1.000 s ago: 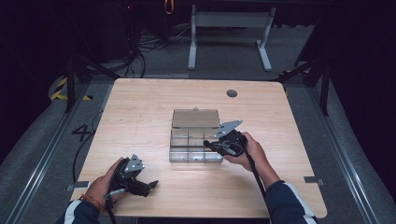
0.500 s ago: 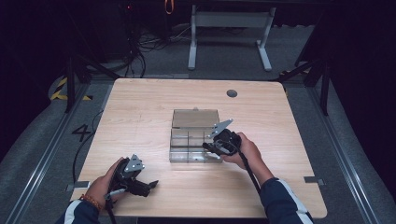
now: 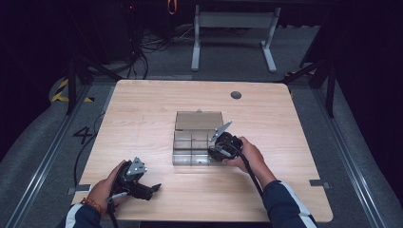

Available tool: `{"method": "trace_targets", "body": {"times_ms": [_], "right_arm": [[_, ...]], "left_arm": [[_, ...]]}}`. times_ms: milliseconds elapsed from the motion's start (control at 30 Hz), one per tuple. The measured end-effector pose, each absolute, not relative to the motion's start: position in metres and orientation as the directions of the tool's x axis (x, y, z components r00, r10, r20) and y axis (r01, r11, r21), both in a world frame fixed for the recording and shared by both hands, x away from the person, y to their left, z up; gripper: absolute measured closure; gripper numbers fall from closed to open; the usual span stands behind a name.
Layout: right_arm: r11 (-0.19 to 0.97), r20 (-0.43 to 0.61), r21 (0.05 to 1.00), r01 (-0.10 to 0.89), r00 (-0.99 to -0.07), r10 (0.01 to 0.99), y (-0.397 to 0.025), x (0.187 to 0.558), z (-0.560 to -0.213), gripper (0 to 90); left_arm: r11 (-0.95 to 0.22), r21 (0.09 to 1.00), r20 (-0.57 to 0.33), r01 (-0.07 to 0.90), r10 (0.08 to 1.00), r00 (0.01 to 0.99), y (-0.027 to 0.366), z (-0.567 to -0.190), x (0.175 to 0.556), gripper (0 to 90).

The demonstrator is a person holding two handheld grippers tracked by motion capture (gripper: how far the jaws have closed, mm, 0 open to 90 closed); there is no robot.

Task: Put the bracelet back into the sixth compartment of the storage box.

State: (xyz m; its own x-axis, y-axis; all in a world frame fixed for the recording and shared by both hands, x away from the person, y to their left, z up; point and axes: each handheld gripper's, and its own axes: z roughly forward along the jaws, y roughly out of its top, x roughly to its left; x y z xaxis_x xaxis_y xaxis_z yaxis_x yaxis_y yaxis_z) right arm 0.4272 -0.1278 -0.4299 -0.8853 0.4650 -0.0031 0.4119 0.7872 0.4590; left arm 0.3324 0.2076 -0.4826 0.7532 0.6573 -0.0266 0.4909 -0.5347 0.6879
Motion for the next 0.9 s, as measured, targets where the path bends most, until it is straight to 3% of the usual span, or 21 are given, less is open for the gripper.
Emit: {"method": "trace_targets", "body": {"times_ms": [567, 900], "right_arm": [[0.785, 0.038, 0.449, 0.427, -0.887, 0.461, -0.1253, 0.4280, -0.4363, 81.1], [0.786, 0.012, 0.457, 0.415, -0.887, 0.461, -0.1278, 0.4284, -0.4340, 73.9]], "left_arm": [[-0.535, 0.688, -0.027, 0.491, 0.657, 0.753, 0.2076, -0.4826, 0.3324, 0.1], [-0.535, 0.688, -0.027, 0.491, 0.657, 0.754, 0.2077, -0.4826, 0.3324, 0.1]]}}
